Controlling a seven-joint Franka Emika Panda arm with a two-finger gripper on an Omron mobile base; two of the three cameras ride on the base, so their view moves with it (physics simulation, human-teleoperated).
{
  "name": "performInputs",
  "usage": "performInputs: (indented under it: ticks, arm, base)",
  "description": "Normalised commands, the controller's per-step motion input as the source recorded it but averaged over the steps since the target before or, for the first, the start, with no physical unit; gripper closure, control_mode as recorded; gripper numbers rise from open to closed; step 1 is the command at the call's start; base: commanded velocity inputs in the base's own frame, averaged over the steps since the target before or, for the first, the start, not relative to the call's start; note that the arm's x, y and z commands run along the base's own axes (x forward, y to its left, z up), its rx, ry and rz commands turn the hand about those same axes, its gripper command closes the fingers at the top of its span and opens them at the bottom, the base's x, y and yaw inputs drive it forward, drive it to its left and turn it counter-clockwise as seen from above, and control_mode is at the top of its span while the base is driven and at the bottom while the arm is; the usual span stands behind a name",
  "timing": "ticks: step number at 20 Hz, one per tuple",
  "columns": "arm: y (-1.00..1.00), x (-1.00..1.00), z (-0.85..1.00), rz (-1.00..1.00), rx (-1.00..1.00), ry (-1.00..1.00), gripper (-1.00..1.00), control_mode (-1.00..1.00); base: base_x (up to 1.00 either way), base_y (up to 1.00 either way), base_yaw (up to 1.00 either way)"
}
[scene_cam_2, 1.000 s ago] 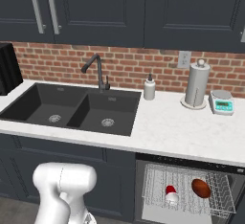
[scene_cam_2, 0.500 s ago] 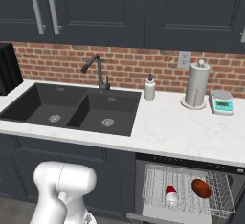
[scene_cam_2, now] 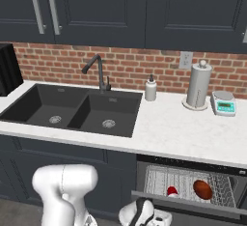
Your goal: Pick up the cup and bowl from the counter, place them in the dishwasher, and close the dishwasher door.
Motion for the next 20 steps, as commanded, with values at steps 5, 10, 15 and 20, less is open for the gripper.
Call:
performInputs:
  ticks: [5,10,15,20]
  arm:
    - [0.00,1.00,-0.02,0.21,0.20,-0.17,-1.00,-1.00]
    - [0.00,1.00,-0.19,0.23,0.19,-0.27,-1.00,-1.00]
    - [0.13,1.00,-0.45,0.18,0.14,-0.42,-1.00,-1.00]
    - [0.44,1.00,-0.58,0.12,0.10,-0.54,-1.00,-1.00]
  base:
    - [0.00,0.00,0.00]
    - [0.00,0.00,0.00]
    - [0.00,0.00,0.00]
    - [0.00,0.00,0.00]
